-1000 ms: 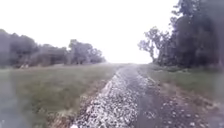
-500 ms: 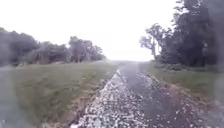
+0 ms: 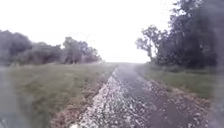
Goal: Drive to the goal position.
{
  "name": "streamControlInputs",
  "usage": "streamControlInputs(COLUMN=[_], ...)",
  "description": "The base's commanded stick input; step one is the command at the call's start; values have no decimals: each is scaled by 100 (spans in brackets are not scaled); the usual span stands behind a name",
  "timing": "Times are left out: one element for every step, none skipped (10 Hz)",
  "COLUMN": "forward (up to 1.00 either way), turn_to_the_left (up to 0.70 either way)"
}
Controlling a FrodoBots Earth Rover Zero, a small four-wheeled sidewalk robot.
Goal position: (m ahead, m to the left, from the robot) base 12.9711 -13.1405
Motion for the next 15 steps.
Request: streamControlInputs(forward=[70,70,70,70,70,70,70,70,70,70,70,70,70,70,70], turn_to_the_left=[-28,-16,-4,0,0,0,0,0,0,0,0,0,0,0,0])
